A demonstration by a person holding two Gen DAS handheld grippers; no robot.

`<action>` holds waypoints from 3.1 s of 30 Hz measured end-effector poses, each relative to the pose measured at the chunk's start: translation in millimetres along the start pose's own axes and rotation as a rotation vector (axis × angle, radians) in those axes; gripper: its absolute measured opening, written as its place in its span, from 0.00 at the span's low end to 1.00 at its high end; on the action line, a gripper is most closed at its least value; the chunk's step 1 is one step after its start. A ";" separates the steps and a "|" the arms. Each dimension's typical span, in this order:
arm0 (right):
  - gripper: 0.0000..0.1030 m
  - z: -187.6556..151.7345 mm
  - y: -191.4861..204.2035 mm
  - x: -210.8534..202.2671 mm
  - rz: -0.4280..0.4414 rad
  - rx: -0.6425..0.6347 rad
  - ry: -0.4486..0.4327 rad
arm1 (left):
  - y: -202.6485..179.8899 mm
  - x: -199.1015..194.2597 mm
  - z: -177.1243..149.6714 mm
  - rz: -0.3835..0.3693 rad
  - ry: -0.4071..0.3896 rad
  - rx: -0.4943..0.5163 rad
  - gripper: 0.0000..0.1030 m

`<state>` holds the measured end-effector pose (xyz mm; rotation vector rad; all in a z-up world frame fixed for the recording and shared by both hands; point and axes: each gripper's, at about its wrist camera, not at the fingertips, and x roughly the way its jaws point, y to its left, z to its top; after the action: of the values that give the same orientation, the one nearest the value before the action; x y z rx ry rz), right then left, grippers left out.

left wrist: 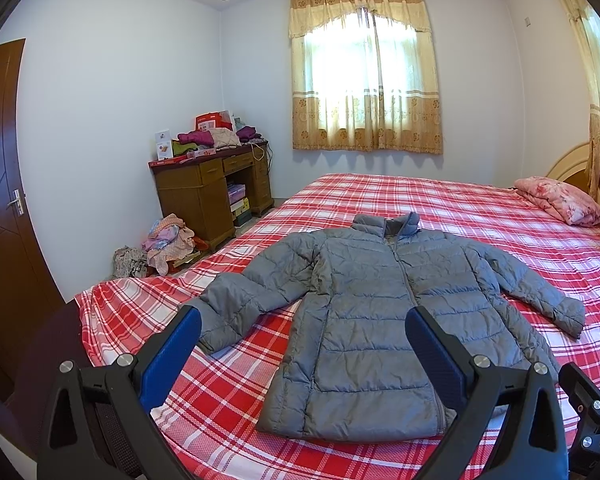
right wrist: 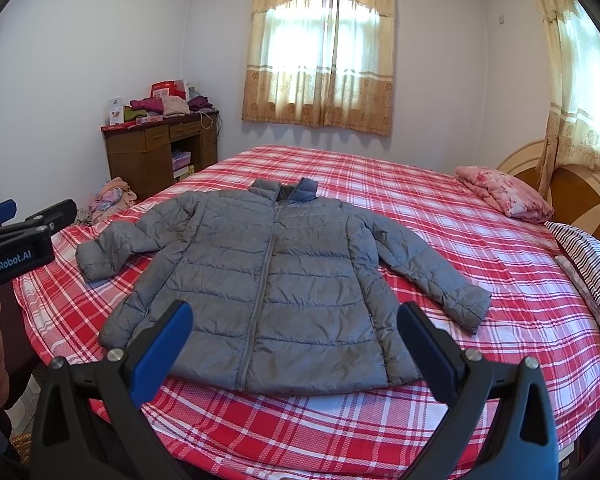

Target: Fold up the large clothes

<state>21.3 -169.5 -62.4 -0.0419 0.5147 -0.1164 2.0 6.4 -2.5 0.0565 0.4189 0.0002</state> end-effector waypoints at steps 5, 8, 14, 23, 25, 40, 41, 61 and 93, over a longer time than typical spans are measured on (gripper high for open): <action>1.00 -0.5 0.3 1.5 0.002 0.002 0.004 | 0.0 1.8 -0.7 0.001 0.001 0.001 0.99; 1.00 -1.1 0.4 1.7 0.005 0.002 0.006 | 0.2 3.2 -1.9 0.001 0.004 0.002 0.99; 1.00 -1.7 0.1 3.5 0.007 0.001 0.011 | -0.7 5.7 -3.1 0.002 0.011 0.004 0.99; 1.00 -9.1 -39.9 41.3 0.013 0.062 0.058 | -9.4 51.7 -20.1 -0.006 0.083 0.067 0.99; 1.00 -13.7 -63.7 61.5 -0.011 0.106 0.082 | -11.9 77.1 -26.3 0.000 0.118 0.085 0.99; 1.00 -51.6 -300.2 205.2 -0.370 0.505 0.307 | -34.5 232.0 -36.9 0.064 0.269 0.161 0.99; 0.99 -52.7 -305.1 209.0 -0.380 0.515 0.318 | -36.4 241.1 -38.3 0.072 0.279 0.163 0.99; 0.17 -81.7 -372.2 207.4 -0.386 0.590 0.323 | -21.4 298.2 -87.8 0.145 0.371 0.237 0.99; 0.83 -2.4 -38.6 256.5 0.087 -0.177 0.182 | -18.2 306.8 -1.3 0.106 0.280 0.084 0.99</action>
<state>237.8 -239.1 -187.2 -0.1829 0.7073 0.0110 281.5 -8.0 -129.4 0.1625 0.6954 0.0963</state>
